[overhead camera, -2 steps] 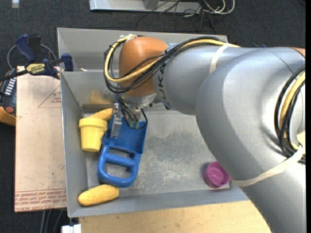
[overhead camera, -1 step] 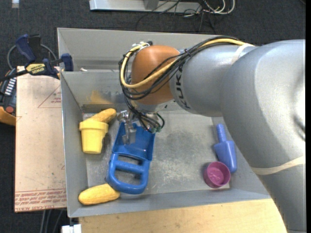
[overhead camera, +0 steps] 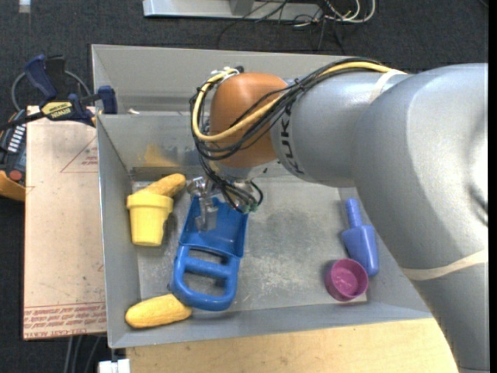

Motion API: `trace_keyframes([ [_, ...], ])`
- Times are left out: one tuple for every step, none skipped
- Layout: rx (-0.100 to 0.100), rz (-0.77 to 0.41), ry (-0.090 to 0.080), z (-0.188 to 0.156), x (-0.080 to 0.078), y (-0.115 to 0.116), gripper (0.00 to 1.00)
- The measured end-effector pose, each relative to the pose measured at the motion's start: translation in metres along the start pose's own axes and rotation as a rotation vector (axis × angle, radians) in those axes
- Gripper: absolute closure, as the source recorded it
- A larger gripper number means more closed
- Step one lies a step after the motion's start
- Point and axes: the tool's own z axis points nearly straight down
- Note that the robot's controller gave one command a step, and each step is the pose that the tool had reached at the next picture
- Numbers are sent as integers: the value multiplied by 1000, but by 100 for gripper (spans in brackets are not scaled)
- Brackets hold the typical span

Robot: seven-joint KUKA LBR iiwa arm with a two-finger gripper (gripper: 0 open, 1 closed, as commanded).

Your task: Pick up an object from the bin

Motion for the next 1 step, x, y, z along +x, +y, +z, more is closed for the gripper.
trace_keyframes([
  [-1, -25, 13, -80, 1, -1, 100],
])
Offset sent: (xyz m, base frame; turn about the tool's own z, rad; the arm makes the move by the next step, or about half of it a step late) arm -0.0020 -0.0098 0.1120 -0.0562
